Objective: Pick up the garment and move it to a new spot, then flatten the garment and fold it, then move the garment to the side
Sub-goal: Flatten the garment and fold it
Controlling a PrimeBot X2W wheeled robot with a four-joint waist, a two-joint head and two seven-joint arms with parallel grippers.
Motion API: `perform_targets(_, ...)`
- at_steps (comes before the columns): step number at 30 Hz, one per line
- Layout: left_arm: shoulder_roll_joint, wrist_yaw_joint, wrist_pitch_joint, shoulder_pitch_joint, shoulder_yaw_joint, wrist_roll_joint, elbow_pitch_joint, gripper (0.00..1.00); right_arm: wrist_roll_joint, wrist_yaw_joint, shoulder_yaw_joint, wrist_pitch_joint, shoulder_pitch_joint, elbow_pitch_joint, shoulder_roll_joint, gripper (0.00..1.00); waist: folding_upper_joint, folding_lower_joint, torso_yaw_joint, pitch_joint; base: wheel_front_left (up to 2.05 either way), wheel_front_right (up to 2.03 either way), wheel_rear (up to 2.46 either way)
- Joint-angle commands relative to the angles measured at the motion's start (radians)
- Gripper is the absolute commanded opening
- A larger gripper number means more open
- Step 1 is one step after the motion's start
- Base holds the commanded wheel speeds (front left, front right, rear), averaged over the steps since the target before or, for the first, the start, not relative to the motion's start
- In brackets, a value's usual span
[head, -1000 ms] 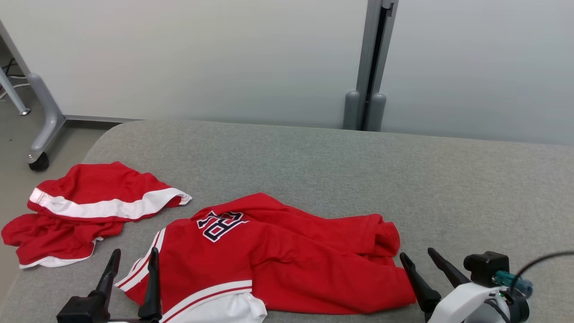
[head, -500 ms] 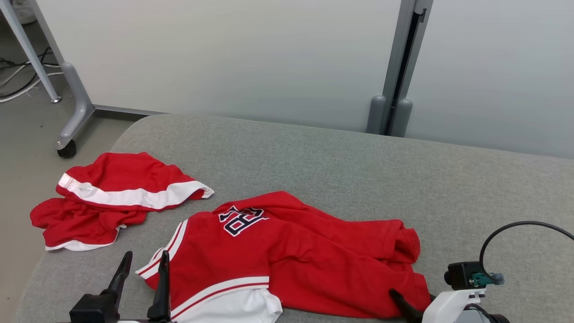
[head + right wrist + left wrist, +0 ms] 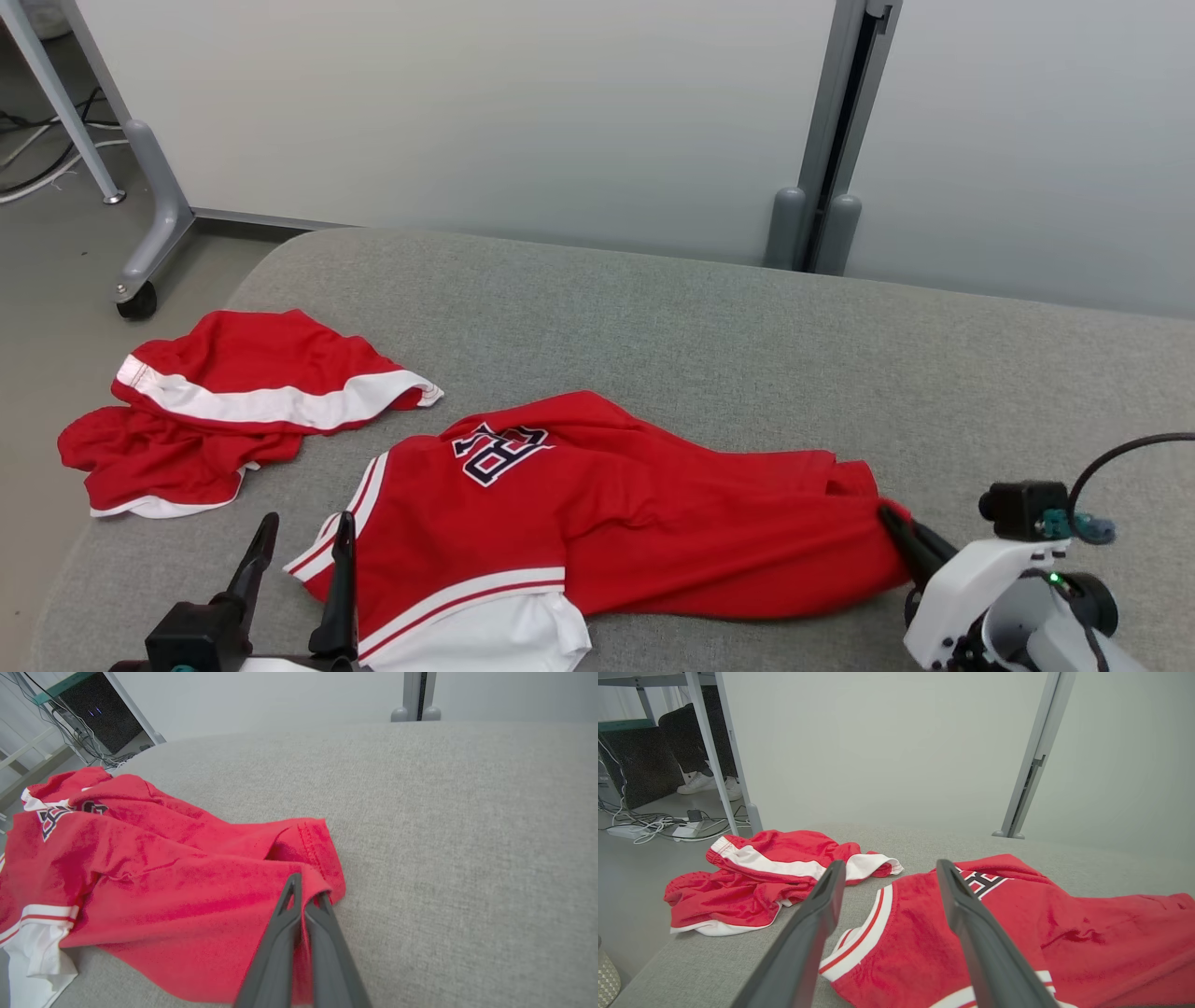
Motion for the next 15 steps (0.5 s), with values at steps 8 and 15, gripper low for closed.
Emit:
perform_targets(8,-0.011,-0.023,-0.008,-0.067,-0.027,-0.006,-0.001,1.0,-0.012,0.001,0.021,-0.084,-0.173,-0.025,-0.071,0.0,0.0,0.0,0.006,0.077,0.0,0.0,0.0)
perform_targets(15,-0.021,-0.046,-0.023,-0.14,-0.04,-0.009,0.015,1.0,-0.017,0.001,0.058,-0.176,-0.372,-0.025,-0.129,0.0,0.0,0.0,0.019,0.177,0.0,0.0,0.0)
